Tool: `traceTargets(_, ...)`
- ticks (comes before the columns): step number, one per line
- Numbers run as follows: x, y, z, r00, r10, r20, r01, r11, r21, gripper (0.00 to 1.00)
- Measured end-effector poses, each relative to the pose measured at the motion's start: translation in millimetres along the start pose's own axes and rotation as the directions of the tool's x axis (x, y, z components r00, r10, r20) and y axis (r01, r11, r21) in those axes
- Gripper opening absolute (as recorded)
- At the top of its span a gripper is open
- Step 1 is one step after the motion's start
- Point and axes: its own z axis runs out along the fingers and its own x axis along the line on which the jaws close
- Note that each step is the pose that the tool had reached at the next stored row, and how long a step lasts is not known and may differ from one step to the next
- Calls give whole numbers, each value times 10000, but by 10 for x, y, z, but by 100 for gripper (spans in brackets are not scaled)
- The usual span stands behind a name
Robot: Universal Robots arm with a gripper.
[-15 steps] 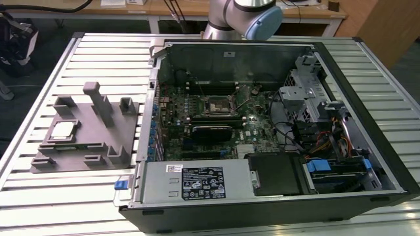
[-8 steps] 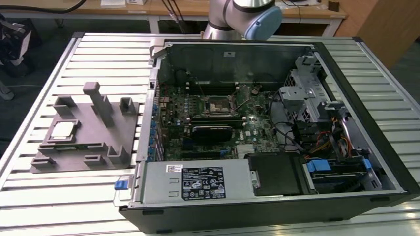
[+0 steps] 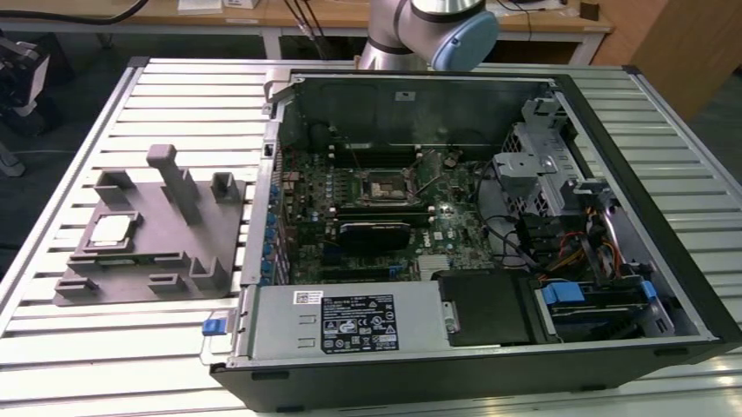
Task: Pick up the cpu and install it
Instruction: 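Pick up the cpu and move it towards the insertion slot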
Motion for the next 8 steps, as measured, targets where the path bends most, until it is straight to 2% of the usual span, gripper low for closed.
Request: traceTargets(8, 2, -1, 25, 10000, 1, 0, -1, 10000, 0, 11)
